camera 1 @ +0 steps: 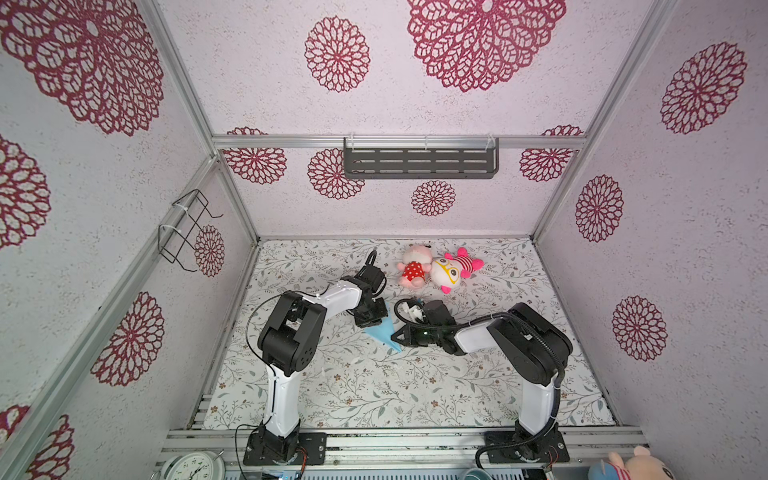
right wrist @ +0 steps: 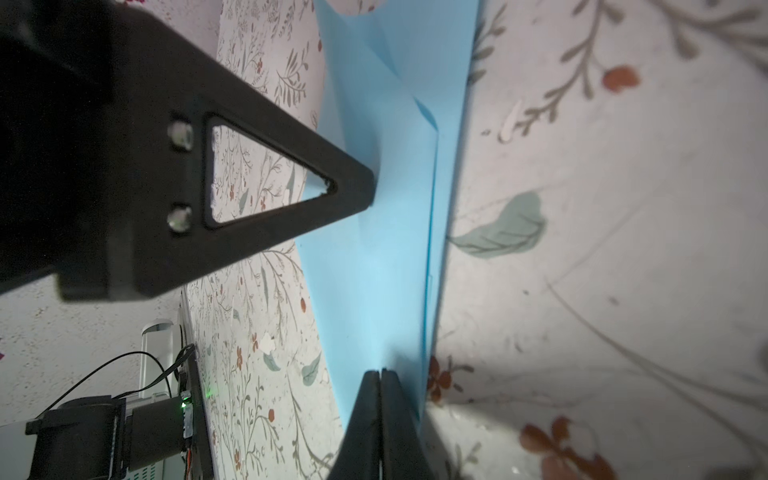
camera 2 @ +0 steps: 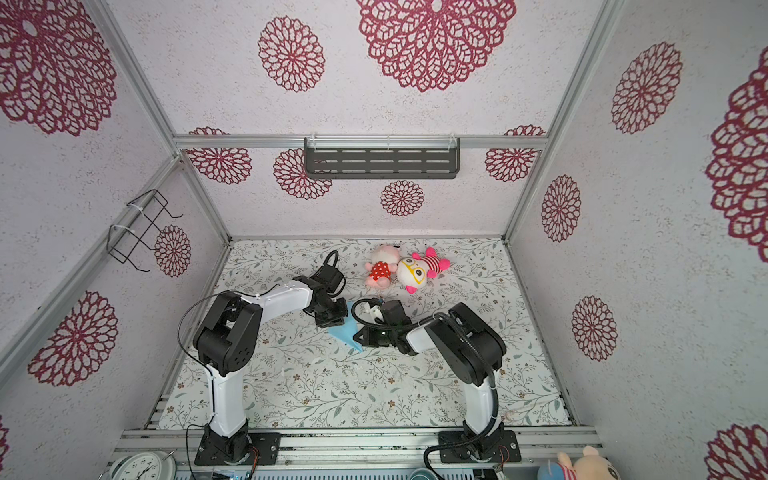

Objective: Fold a paper plane with a square sheet of paper (pick it up from the middle)

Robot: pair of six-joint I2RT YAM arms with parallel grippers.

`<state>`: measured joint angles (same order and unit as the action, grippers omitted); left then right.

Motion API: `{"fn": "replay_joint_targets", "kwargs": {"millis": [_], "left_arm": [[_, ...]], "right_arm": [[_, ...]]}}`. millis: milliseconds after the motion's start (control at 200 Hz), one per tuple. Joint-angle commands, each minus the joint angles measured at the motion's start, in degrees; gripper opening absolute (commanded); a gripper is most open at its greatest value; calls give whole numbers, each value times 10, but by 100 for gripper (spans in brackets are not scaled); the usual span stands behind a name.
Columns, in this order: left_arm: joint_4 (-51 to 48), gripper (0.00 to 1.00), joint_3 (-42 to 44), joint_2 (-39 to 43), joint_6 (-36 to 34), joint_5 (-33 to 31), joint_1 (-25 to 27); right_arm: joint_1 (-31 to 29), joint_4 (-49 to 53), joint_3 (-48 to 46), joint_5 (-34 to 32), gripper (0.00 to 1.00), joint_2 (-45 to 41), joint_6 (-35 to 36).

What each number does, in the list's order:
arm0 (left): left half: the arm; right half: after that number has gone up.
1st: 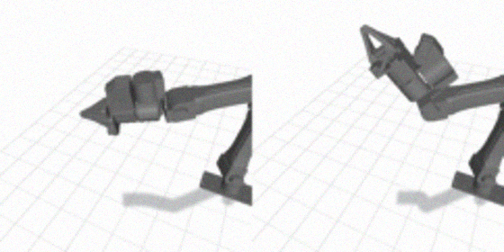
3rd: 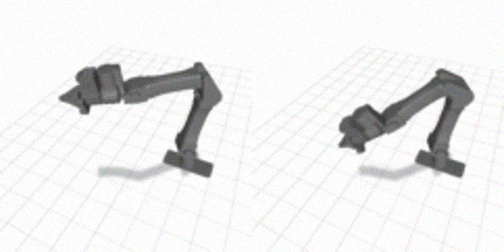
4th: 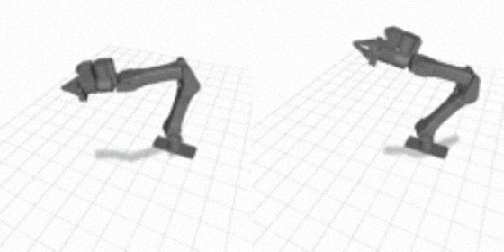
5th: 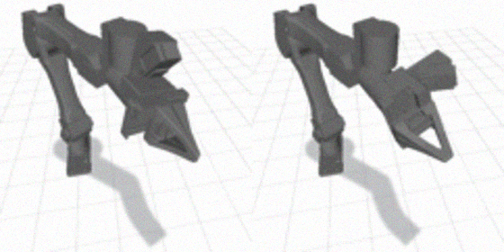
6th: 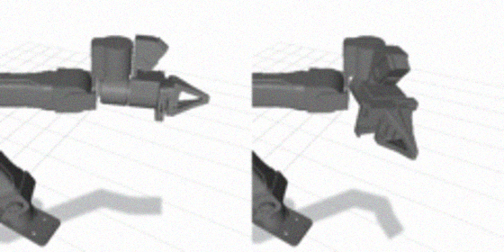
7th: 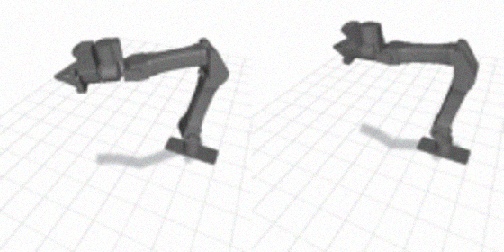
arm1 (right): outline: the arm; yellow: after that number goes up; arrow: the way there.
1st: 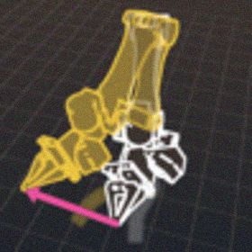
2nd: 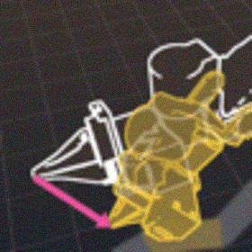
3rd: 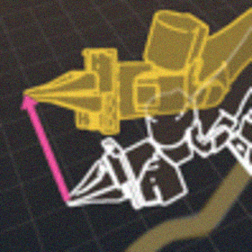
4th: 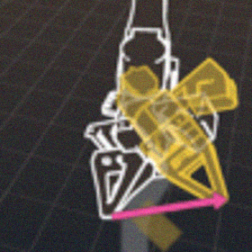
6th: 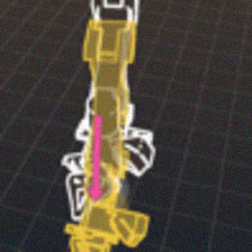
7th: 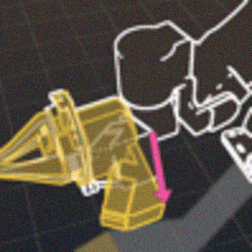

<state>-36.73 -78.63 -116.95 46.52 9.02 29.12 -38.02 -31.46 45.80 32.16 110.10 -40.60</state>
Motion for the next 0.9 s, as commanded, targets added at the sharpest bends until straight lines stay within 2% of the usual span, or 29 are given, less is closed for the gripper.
{"fn": "replay_joint_targets", "kwargs": {"millis": [0,260,425,896], "left_arm": [[-41,5,18,-33,-3,-38,4],[-42,3,24,-38,0,-44,5],[-50,2,23,-39,0,-52,5],[-67,1,19,-45,5,-69,5]], "right_arm": [[3,-1,9,26,5,-32,4],[-3,14,45,39,2,7,-1],[-3,35,44,17,1,15,-7],[-3,78,-49,2,1,-43,-15]]}}
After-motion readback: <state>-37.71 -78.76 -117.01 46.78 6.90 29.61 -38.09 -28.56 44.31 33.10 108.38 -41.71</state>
